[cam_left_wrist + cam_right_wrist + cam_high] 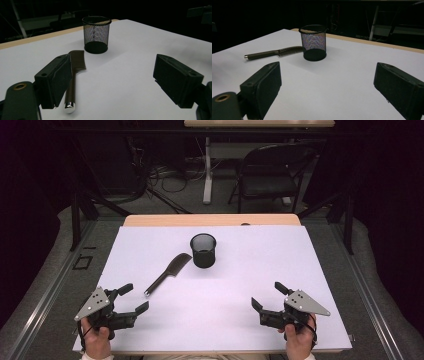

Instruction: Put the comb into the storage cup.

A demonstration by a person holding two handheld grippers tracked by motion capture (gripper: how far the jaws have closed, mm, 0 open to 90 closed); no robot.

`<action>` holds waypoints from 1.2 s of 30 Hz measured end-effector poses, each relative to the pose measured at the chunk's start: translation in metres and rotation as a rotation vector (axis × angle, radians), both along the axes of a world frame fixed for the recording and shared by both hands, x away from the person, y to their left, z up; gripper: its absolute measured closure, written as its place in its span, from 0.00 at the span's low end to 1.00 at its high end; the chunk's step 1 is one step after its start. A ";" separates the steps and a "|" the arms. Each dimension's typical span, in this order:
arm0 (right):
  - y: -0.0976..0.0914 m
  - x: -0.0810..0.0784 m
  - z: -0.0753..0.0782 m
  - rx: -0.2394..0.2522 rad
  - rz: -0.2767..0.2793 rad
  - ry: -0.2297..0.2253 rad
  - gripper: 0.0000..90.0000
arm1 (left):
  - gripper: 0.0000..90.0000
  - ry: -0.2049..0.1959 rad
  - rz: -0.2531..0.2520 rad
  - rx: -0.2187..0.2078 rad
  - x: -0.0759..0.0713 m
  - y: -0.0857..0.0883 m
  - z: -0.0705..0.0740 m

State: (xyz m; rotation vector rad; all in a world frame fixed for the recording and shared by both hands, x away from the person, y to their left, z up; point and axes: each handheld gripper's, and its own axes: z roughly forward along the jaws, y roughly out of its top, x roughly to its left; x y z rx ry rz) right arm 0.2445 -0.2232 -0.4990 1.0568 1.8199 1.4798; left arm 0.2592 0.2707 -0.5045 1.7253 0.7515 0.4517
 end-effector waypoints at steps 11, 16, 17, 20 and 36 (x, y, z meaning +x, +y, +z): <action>-0.005 0.000 -0.002 0.005 -0.023 0.006 0.07 | 0.18 0.029 0.013 0.014 0.005 -0.010 0.001; -0.004 0.004 -0.004 -0.009 -0.025 0.015 0.07 | 0.18 0.021 0.009 0.022 0.003 -0.011 0.001; -0.004 0.004 -0.004 -0.009 -0.025 0.015 0.07 | 0.19 0.021 0.009 0.022 0.003 -0.011 0.001; -0.003 0.003 -0.004 -0.020 -0.025 0.013 0.07 | 0.20 0.038 0.015 0.015 0.004 -0.011 0.003; -0.001 0.007 -0.006 -0.032 -0.036 0.022 0.08 | 0.36 0.113 0.133 0.016 0.024 -0.002 0.016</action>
